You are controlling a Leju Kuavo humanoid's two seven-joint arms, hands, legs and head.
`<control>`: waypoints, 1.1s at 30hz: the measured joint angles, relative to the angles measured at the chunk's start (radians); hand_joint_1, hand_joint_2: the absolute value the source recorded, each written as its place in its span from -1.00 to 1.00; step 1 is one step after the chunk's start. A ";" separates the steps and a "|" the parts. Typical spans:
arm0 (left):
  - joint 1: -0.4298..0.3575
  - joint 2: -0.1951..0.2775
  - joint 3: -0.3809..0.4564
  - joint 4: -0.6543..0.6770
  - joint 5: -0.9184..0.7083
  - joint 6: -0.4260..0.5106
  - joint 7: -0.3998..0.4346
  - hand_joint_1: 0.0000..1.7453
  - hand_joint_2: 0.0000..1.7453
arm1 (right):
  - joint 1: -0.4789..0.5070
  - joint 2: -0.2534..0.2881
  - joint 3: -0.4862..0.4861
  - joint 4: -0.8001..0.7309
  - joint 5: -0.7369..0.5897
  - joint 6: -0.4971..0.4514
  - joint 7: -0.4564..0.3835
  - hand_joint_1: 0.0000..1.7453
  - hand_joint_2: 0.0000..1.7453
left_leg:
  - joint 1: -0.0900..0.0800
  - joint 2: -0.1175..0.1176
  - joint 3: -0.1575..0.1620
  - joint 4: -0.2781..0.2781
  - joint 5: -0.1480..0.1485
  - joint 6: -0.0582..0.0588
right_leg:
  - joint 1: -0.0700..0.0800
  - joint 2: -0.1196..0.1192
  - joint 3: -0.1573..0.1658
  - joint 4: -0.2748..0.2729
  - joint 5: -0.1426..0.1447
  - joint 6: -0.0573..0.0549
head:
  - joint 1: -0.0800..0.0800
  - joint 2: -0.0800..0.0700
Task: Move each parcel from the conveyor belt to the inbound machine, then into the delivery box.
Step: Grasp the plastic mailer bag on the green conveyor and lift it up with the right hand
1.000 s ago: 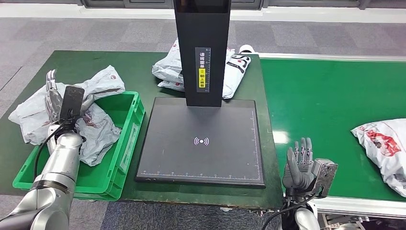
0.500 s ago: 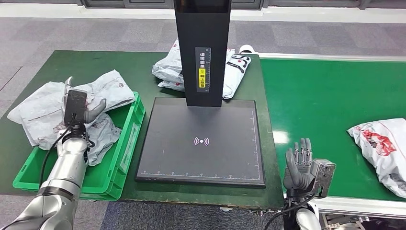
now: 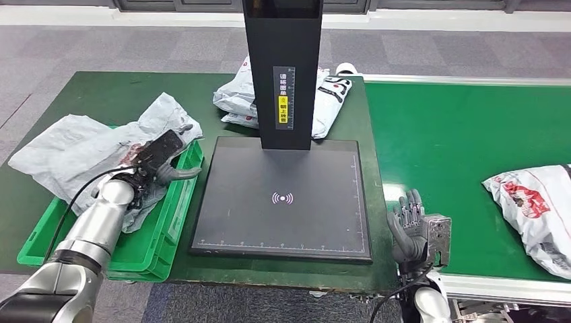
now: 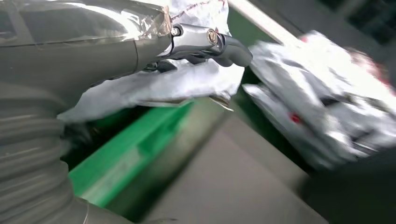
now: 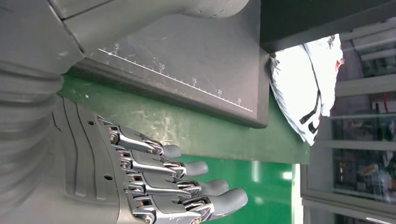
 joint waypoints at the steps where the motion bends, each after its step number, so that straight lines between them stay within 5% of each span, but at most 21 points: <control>1: -0.001 0.004 0.009 -0.011 0.047 -0.028 -0.013 -1.00 1.00 | -0.007 0.000 0.000 0.007 0.000 0.002 -0.004 -1.00 1.00 | 0.000 0.000 0.000 0.000 0.000 0.000 | 0.000 0.000 0.000 0.000 0.000 0.000 | 0.000 0.000; 6: 0.028 -0.028 0.058 -0.105 0.244 -0.011 -0.102 -1.00 1.00 | -0.026 -0.001 0.000 0.019 0.016 -0.030 -0.045 -1.00 1.00 | -0.001 -0.002 0.000 0.000 0.000 0.000 | -0.001 -0.001 0.000 0.000 0.000 0.000 | 0.000 0.000; 13: 0.100 -0.165 0.047 -0.175 0.302 0.189 -0.254 -1.00 1.00 | -0.030 0.000 0.000 0.016 0.068 -0.118 -0.096 -1.00 1.00 | -0.002 -0.005 -0.002 0.001 -0.001 0.002 | -0.002 -0.004 0.001 -0.001 -0.001 0.001 | 0.000 0.000; 20: 0.105 -0.246 0.023 -0.177 0.312 0.342 -0.286 -1.00 1.00 | -0.031 0.000 0.000 0.016 0.068 -0.130 -0.104 -1.00 1.00 | -0.002 -0.004 -0.001 0.001 -0.001 0.002 | -0.002 -0.004 0.001 -0.001 0.000 0.001 | 0.000 0.000; 28: 0.104 -0.313 -0.004 -0.147 0.446 0.229 -0.254 -1.00 1.00 | -0.047 0.000 0.000 0.033 0.092 -0.183 -0.120 -1.00 1.00 | -0.002 -0.005 -0.002 0.001 -0.001 0.002 | -0.002 -0.004 0.001 -0.001 0.000 0.001 | 0.000 0.000; 33: 0.097 -0.363 -0.072 -0.048 0.443 0.256 -0.211 -1.00 1.00 | -0.084 -0.005 0.000 0.079 0.244 -0.361 -0.083 -1.00 1.00 | -0.004 -0.004 -0.002 0.001 -0.001 0.002 | -0.004 -0.004 0.001 -0.001 0.000 0.002 | 0.000 0.000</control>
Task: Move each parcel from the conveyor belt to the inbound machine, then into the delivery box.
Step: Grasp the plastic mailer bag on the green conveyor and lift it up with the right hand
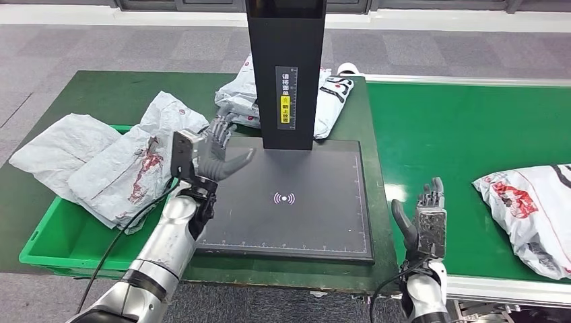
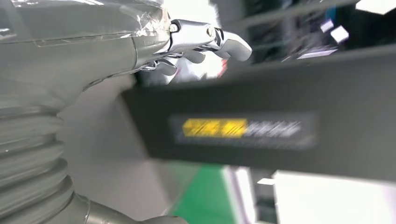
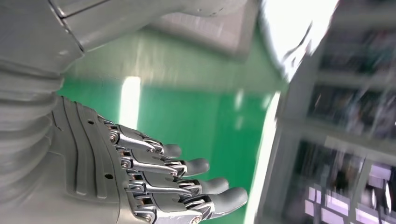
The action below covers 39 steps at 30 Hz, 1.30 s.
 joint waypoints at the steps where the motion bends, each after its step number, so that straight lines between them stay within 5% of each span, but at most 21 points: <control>1: -0.003 -0.010 -0.015 0.031 -0.008 0.026 0.004 -1.00 1.00 | -0.014 -0.004 0.000 0.021 0.049 -0.057 0.011 -1.00 1.00 | 0.000 0.000 0.000 0.000 0.000 0.000 | 0.000 0.000 0.000 0.000 0.000 0.000 | 0.000 0.000; 7: -0.022 -0.048 -0.077 0.182 -0.032 0.122 -0.006 -1.00 1.00 | -0.076 -0.056 -0.025 0.171 0.316 -0.296 0.054 -1.00 1.00 | -0.001 0.000 0.000 0.001 0.000 0.001 | -0.001 0.000 0.000 0.000 0.001 0.001 | 0.000 0.000; 12: -0.031 -0.064 -0.100 0.258 -0.032 0.129 -0.009 -1.00 1.00 | -0.100 -0.076 -0.099 0.260 0.423 -0.309 0.059 -1.00 1.00 | 0.000 0.000 0.000 0.000 0.000 0.001 | 0.000 0.000 0.000 0.000 0.000 0.001 | 0.000 0.000; 21: -0.032 -0.081 -0.117 0.319 -0.028 0.136 -0.013 -1.00 1.00 | -0.117 -0.087 -0.446 0.294 1.029 -0.312 0.212 -1.00 1.00 | -0.001 -0.003 -0.002 0.001 0.000 0.002 | -0.002 -0.003 -0.001 0.000 0.000 0.002 | 0.000 0.000; 26: -0.032 -0.087 -0.117 0.331 -0.022 0.129 -0.019 -1.00 1.00 | -0.120 -0.108 -0.578 0.314 1.104 -0.313 0.243 -1.00 1.00 | -0.002 -0.002 -0.002 0.001 -0.001 0.003 | -0.003 -0.002 -0.001 0.000 -0.001 0.002 | 0.000 0.000; 36: -0.032 -0.089 -0.117 0.334 -0.011 0.130 -0.035 -1.00 1.00 | -0.166 -0.250 -0.657 0.562 1.367 -0.313 0.655 -1.00 1.00 | -0.002 -0.003 -0.002 0.001 0.000 0.005 | -0.003 -0.003 -0.001 0.000 -0.001 0.004 | 0.000 0.000; 39: -0.031 -0.089 -0.117 0.334 -0.008 0.137 -0.035 -1.00 1.00 | -0.180 -0.286 -0.657 0.650 1.397 -0.312 0.718 -1.00 1.00 | -0.002 -0.004 -0.003 0.001 0.000 0.005 | -0.003 -0.004 -0.001 0.000 -0.001 0.004 | 0.000 0.000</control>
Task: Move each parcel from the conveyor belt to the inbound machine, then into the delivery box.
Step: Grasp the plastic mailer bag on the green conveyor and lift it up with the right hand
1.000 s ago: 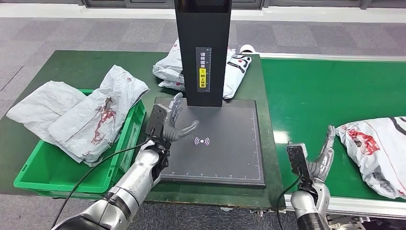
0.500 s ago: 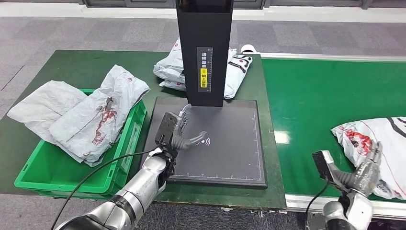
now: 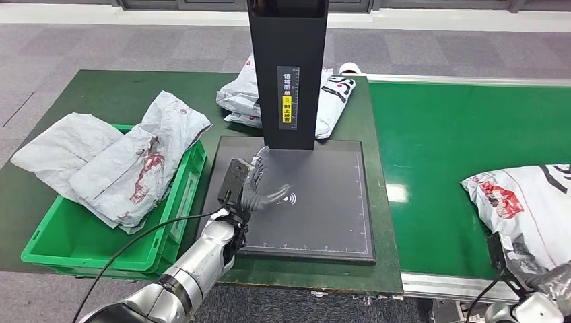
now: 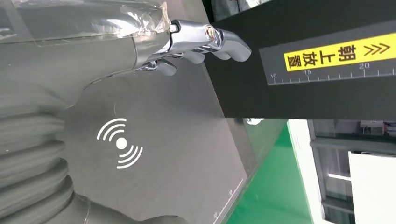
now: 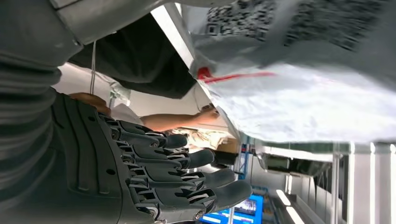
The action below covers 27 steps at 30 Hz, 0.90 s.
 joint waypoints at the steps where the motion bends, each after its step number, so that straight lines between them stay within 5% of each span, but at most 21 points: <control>1: 0.000 0.000 0.000 0.000 0.001 0.002 0.000 -1.00 1.00 | -0.004 -0.008 0.000 0.023 0.003 0.001 0.010 -1.00 1.00 | 0.000 0.000 0.000 0.000 0.000 0.000 | 0.000 0.000 0.000 0.000 0.000 0.000 | 0.000 0.000; 5: 0.001 0.000 0.000 0.000 0.005 0.005 -0.002 -1.00 1.00 | -0.026 -0.039 0.000 0.100 0.007 0.040 0.058 -1.00 1.00 | 0.000 0.000 0.000 0.000 0.000 0.000 | 0.000 0.000 0.000 0.000 0.000 0.000 | 0.000 0.000; 9: 0.003 0.003 0.000 0.000 0.011 0.004 -0.003 -1.00 1.00 | -0.053 -0.062 0.000 0.156 0.005 0.150 0.083 1.00 1.00 | 0.000 0.000 0.000 0.000 0.000 0.000 | 0.000 0.000 0.000 0.000 0.000 0.000 | 0.000 0.000; 16: 0.006 0.023 0.000 -0.004 0.021 -0.014 -0.005 -1.00 1.00 | -0.107 -0.073 0.000 0.202 -0.019 0.364 -0.049 1.00 1.00 | 0.000 0.002 0.001 0.000 0.000 0.000 | 0.001 0.001 0.002 0.000 0.001 0.001 | 0.000 0.000; 22: 0.028 0.048 0.001 -0.030 0.031 -0.009 -0.001 -1.00 1.00 | -0.150 -0.056 0.003 0.208 -0.015 0.329 -0.172 1.00 1.00 | 0.000 0.002 0.001 0.000 0.001 0.002 | 0.000 0.001 0.002 0.000 0.002 0.002 | 0.000 0.000; 27: 0.040 0.061 0.001 -0.045 0.031 -0.006 -0.001 -1.00 1.00 | -0.178 -0.043 0.007 0.214 -0.016 0.321 -0.192 1.00 1.00 | 0.000 -0.002 0.000 0.000 0.002 0.002 | 0.000 -0.001 0.002 0.000 0.002 0.002 | 0.000 0.000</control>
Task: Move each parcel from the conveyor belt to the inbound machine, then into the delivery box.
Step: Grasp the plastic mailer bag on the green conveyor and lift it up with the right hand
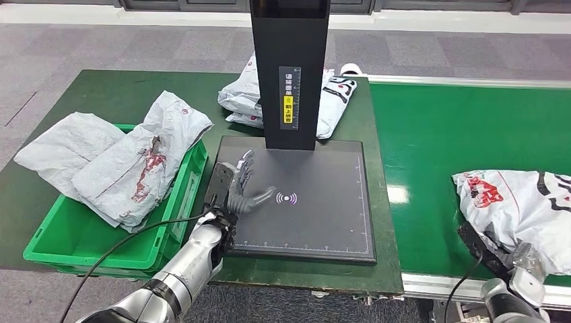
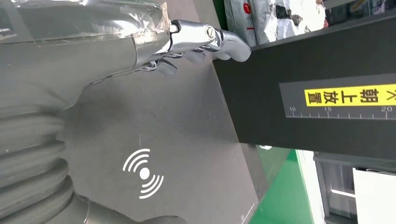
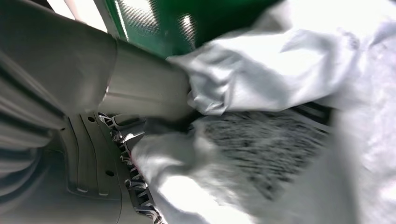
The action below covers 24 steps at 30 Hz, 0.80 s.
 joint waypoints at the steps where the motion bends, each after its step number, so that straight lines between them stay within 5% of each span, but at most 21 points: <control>1: 0.001 0.002 0.000 -0.002 0.000 0.000 0.000 -1.00 1.00 | -0.002 0.002 0.000 0.001 0.000 -0.001 0.000 1.00 1.00 | 0.000 0.000 0.000 0.000 0.000 0.000 | 0.000 0.000 0.000 0.000 0.000 0.000 | 0.000 0.000; 12: 0.009 0.010 0.000 -0.014 0.001 0.005 0.000 -1.00 1.00 | -0.013 0.012 0.000 0.003 -0.013 -0.021 -0.032 1.00 1.00 | 0.000 0.000 -0.001 0.000 0.000 0.000 | -0.001 -0.001 0.000 0.000 0.000 0.000 | 0.000 0.000; 15: 0.015 0.013 0.001 -0.021 0.005 0.012 0.000 -1.00 1.00 | -0.027 0.023 0.001 0.002 -0.088 -0.118 -0.164 1.00 1.00 | 0.000 0.001 -0.001 0.000 0.000 0.000 | -0.001 -0.001 0.000 0.000 0.000 0.000 | 0.000 0.000; 18: 0.022 0.016 0.001 -0.030 0.004 0.034 -0.008 -1.00 1.00 | -0.042 0.056 0.001 -0.025 -0.307 -0.224 -0.438 1.00 1.00 | 0.000 0.001 0.000 0.000 0.001 0.000 | 0.000 -0.001 0.000 0.000 0.000 0.000 | 0.000 0.000; 20: 0.026 0.017 0.001 -0.037 -0.006 0.071 -0.027 -1.00 1.00 | -0.029 0.102 0.020 -0.101 -0.541 -0.213 -0.622 1.00 1.00 | 0.000 0.001 0.000 0.000 0.001 0.000 | 0.001 0.000 0.000 0.000 0.000 0.000 | 0.000 0.000; 22: 0.029 0.019 0.001 -0.046 -0.030 0.124 -0.056 -1.00 1.00 | 0.020 0.155 0.094 -0.243 -0.739 -0.169 -0.677 1.00 1.00 | 0.001 -0.001 0.000 0.000 0.001 0.000 | 0.002 0.000 0.000 0.000 0.000 0.000 | 0.000 0.000; 24: 0.028 0.023 0.002 -0.056 -0.064 0.187 -0.081 -1.00 1.00 | 0.087 0.199 0.238 -0.397 -0.811 -0.162 -0.632 1.00 1.00 | 0.001 -0.001 -0.001 -0.001 0.001 -0.001 | 0.002 0.000 -0.001 0.001 0.000 -0.001 | 0.000 0.000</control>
